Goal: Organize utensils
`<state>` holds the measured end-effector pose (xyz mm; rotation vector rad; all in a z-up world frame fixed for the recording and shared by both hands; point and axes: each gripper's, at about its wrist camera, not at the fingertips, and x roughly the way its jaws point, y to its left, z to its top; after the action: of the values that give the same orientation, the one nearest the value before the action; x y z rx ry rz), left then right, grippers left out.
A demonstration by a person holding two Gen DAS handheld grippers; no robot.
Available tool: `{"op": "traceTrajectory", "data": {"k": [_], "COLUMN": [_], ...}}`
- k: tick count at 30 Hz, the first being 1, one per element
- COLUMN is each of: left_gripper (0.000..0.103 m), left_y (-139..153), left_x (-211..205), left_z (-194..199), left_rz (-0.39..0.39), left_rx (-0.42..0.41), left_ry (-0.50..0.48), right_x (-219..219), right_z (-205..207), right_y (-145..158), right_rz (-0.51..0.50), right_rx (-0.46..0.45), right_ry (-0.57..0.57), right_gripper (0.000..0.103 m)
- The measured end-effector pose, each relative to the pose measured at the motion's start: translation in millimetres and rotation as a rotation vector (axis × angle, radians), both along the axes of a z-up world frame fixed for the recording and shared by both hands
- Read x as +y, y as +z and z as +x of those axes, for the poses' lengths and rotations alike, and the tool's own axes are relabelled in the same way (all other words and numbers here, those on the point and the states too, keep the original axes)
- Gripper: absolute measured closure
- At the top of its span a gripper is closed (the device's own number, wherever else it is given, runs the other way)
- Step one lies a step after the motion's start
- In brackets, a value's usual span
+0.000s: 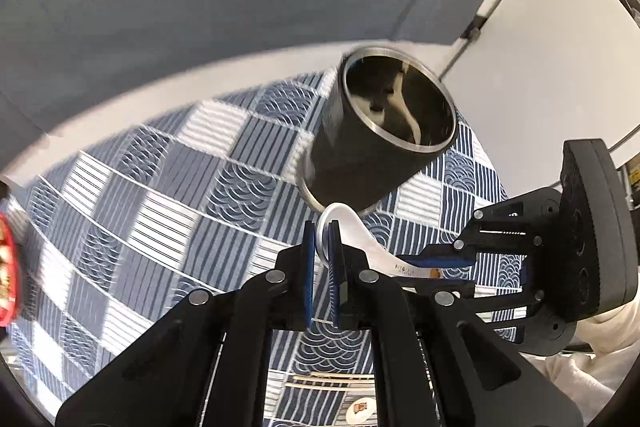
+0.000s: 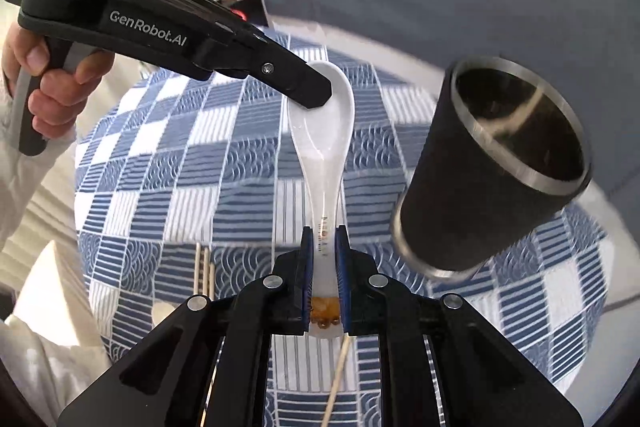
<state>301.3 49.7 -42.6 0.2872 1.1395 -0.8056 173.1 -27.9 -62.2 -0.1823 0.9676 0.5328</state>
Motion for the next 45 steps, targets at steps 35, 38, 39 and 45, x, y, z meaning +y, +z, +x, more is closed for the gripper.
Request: {"op": "traceTrajectory", "data": {"k": [35,38,39,45], "left_gripper": [0.096,0.096,0.096,0.096], "left_y": [121.4,114.8,111.6,92.8], "left_x": [-80.6,-88.0,-91.0,-102.5], "left_z": [26.1,27.5,27.8,29.7], "left_rz": [0.081,0.106,0.116,0.154], "left_rx": [-0.209,-0.207,-0.204,-0.179], "left_ry": [-0.017,-0.025,-0.03,-0.039], "right_x": [-59.1,-62.4,-63.2,-67.8], "right_z": [61.9,66.8,67.7,74.8], "right_y": [81.5,73.3,70.3,49.2], "right_rz": [0.068,0.067,0.058,0.042], "right_rx": [-0.209,-0.199,-0.197,-0.155], "right_ry": [-0.025,-0.032,-0.029,-0.038], "right_gripper": [0.093,0.093,0.093,0.093]}}
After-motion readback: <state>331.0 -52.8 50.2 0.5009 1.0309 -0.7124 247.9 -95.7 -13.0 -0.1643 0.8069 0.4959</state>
